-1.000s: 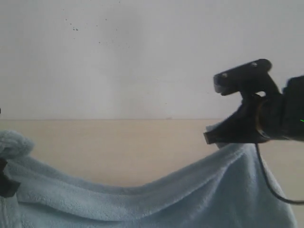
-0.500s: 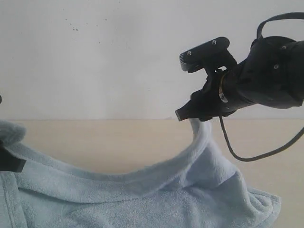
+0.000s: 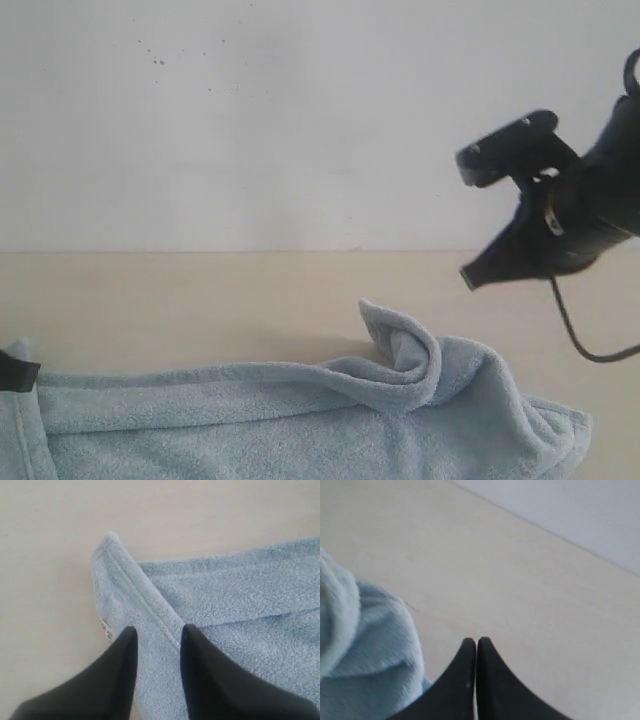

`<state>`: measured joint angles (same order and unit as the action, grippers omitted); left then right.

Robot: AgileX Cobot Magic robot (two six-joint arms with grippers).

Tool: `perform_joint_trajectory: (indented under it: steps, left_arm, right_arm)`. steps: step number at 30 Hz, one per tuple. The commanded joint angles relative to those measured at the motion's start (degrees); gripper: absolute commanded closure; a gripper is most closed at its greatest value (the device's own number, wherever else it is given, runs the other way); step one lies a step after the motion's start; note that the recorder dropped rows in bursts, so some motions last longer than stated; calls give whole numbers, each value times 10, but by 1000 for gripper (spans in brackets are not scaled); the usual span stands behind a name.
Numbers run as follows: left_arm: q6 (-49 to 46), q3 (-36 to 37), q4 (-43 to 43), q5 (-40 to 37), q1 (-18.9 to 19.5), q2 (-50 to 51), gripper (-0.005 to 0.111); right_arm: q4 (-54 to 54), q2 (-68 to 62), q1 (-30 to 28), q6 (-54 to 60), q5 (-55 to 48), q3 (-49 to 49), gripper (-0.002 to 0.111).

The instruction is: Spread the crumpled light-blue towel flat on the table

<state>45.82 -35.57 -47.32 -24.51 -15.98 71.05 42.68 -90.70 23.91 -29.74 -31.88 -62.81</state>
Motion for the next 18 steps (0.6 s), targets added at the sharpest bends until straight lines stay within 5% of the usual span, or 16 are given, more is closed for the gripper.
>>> perform_joint_trajectory:
  steps: [1,18]
  left_arm:
    - [6,3,5,21,3,-9,82]
    - [4,3,19,17,3,-9,82]
  right_arm:
    - [-72,-3,-50,97,37,60,108]
    - [-116,-113,-56,155,23,74,108]
